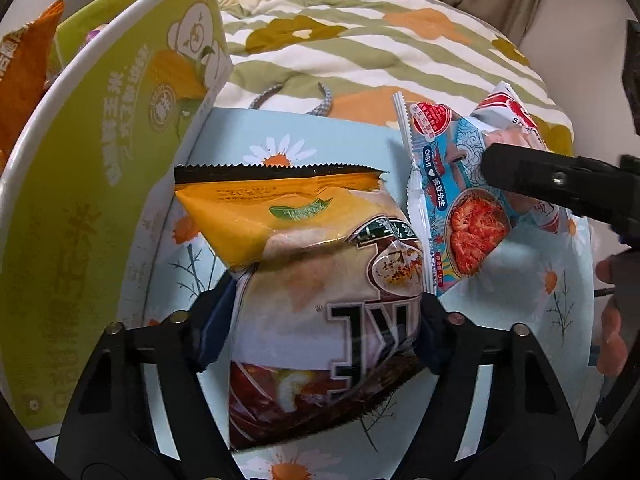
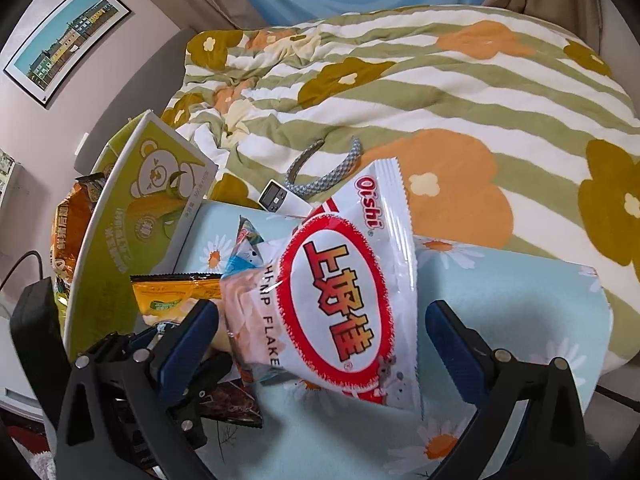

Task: Organize snacks
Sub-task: 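Grasp the orange-topped TATE bag with the left tool while the right tool grasps the Oishi shrimp-flake bag, then drop the TATE bag into the box with the left tool while the right tool drops the Oishi bag in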

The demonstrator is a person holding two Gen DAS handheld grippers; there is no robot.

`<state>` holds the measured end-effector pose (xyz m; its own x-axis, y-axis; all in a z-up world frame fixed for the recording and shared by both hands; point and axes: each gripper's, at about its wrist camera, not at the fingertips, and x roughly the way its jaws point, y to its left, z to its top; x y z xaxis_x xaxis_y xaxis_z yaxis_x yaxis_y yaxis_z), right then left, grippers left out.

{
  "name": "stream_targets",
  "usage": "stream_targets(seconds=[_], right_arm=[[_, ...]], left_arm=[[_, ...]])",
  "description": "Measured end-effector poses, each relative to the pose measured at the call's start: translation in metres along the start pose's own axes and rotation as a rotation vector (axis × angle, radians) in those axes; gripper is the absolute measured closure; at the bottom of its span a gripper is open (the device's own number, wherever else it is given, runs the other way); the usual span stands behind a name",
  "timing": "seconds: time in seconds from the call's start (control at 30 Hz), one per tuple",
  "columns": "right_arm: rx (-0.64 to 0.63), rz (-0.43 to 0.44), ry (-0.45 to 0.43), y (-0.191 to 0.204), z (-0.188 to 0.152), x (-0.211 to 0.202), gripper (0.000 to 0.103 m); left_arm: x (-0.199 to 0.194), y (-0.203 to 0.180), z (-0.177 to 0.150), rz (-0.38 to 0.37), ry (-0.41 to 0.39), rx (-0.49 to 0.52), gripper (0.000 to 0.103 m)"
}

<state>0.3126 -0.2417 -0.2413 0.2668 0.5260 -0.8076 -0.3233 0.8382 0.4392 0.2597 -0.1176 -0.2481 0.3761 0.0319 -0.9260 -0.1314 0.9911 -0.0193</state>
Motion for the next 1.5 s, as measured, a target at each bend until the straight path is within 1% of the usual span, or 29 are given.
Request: stream_targets(seconds=[0.03, 0.13, 0.3, 0.33, 0.37, 0.4, 0.47, 0.6, 0.73, 0.87, 1.03, 1.23, 1.37, 1.5], right_arm=[[-0.001, 0.003, 0.003, 0.0, 0.0, 0.002, 0.0], [-0.005, 0.015, 0.016, 0.001, 0.0, 0.008, 0.0], [-0.028, 0.013, 0.023, 0.007, -0.001, 0.011, 0.001], [-0.031, 0.012, 0.026, 0.007, -0.001, 0.012, 0.002], [-0.034, 0.017, 0.034, 0.007, -0.002, 0.013, 0.008], [-0.035, 0.02, 0.041, 0.007, -0.002, 0.015, 0.018], [-0.036, 0.026, 0.056, 0.007, -0.004, 0.018, 0.028], [-0.039, 0.018, 0.049, 0.009, -0.008, 0.015, 0.033], [-0.042, 0.007, 0.029, 0.011, -0.014, 0.005, 0.036], [-0.052, -0.02, -0.007, 0.016, -0.016, -0.013, 0.037], [-0.047, -0.051, -0.052, 0.024, -0.017, -0.045, 0.037], [-0.043, -0.088, -0.118, 0.04, -0.011, -0.093, 0.037], [-0.047, -0.107, -0.17, 0.056, -0.005, -0.125, 0.037], [-0.055, -0.113, -0.215, 0.079, 0.004, -0.148, 0.037]], left_arm=[[-0.001, -0.001, 0.0, -0.004, 0.002, 0.004, 0.046], [-0.005, -0.003, -0.001, 0.012, 0.005, 0.023, 0.047], [-0.009, 0.0, -0.004, 0.016, 0.012, 0.018, 0.048], [-0.009, 0.001, -0.005, 0.017, 0.011, 0.018, 0.049], [-0.01, 0.001, -0.006, 0.02, 0.011, 0.018, 0.049], [-0.012, 0.002, -0.007, 0.023, 0.01, 0.019, 0.049], [-0.014, 0.002, -0.009, 0.025, 0.008, 0.018, 0.05], [-0.017, 0.002, -0.011, 0.026, -0.001, 0.019, 0.051], [-0.023, 0.002, -0.013, 0.022, -0.014, 0.026, 0.052], [-0.032, -0.001, -0.013, 0.013, -0.034, 0.043, 0.052], [-0.057, -0.006, -0.009, -0.01, -0.083, 0.07, 0.052], [-0.103, -0.012, 0.002, -0.039, -0.178, 0.106, 0.052], [-0.137, -0.004, 0.014, -0.052, -0.243, 0.108, 0.052], [-0.168, 0.019, 0.029, -0.069, -0.302, 0.097, 0.052]])
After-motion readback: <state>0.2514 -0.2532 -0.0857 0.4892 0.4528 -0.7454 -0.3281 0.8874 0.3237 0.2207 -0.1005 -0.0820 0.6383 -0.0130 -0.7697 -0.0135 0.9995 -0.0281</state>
